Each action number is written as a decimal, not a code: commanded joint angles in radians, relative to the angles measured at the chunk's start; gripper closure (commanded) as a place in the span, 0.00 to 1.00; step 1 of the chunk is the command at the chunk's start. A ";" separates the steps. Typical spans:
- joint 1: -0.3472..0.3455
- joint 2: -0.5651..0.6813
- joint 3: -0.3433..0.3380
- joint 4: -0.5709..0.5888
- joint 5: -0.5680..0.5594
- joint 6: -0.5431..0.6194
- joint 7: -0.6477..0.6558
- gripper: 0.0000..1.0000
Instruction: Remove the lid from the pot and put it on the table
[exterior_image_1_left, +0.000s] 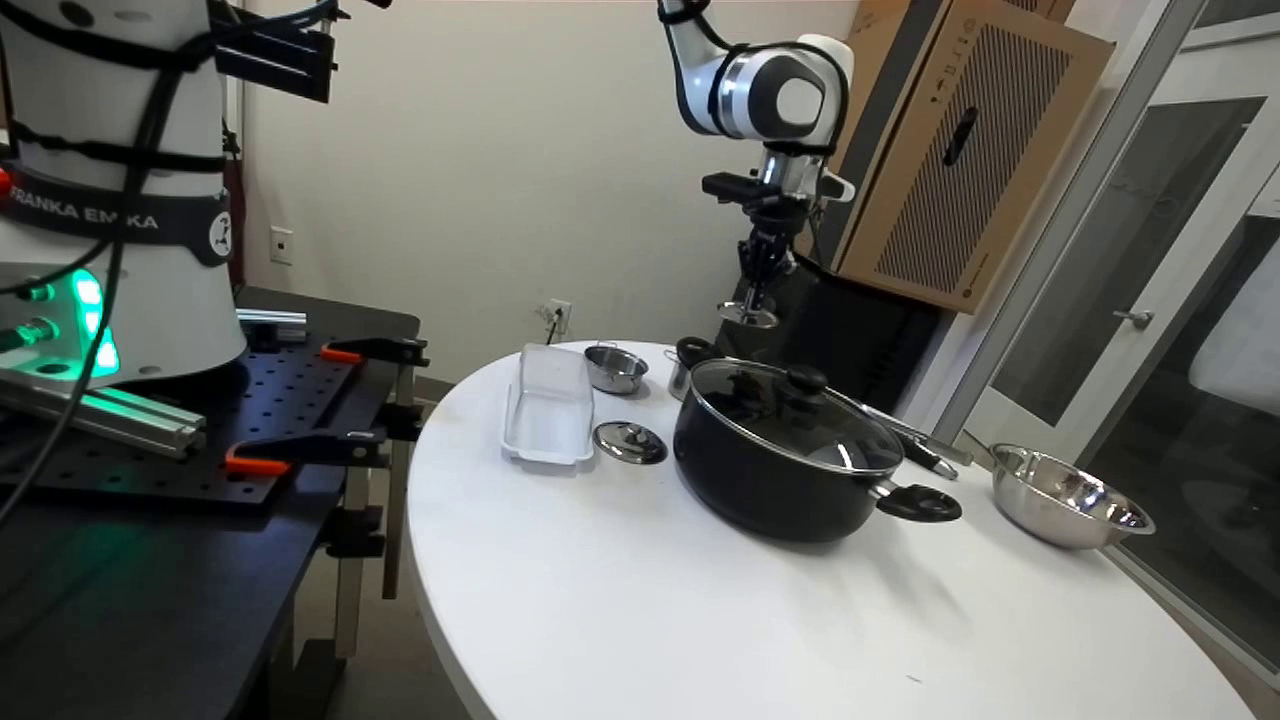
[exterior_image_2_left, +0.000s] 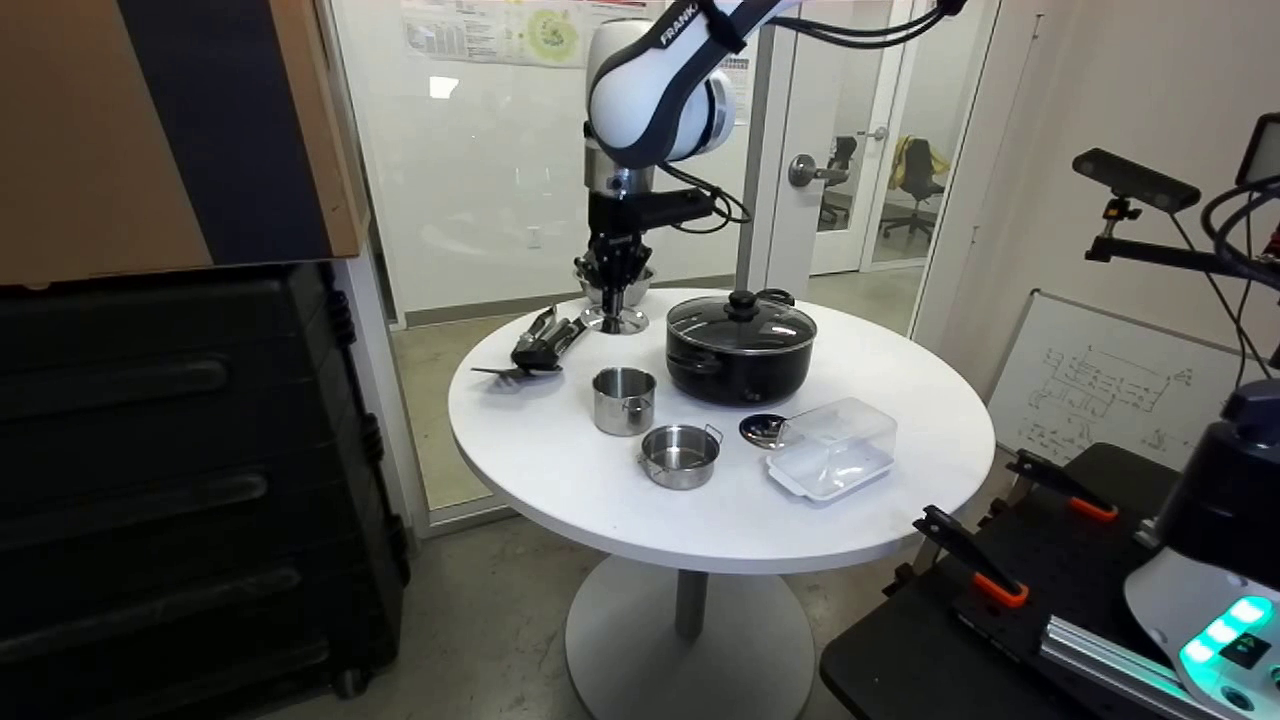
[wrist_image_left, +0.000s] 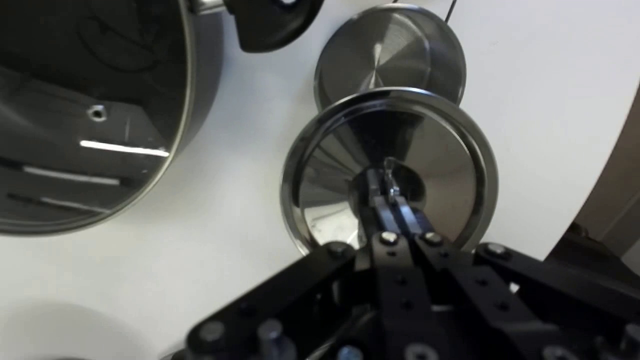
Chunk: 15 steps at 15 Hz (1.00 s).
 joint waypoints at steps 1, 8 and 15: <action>-0.039 -0.155 -0.014 -0.125 0.021 -0.029 -0.016 1.00; -0.186 -0.431 -0.060 -0.450 0.058 -0.024 -0.116 1.00; -0.308 -0.575 -0.165 -0.684 0.054 -0.075 -0.153 1.00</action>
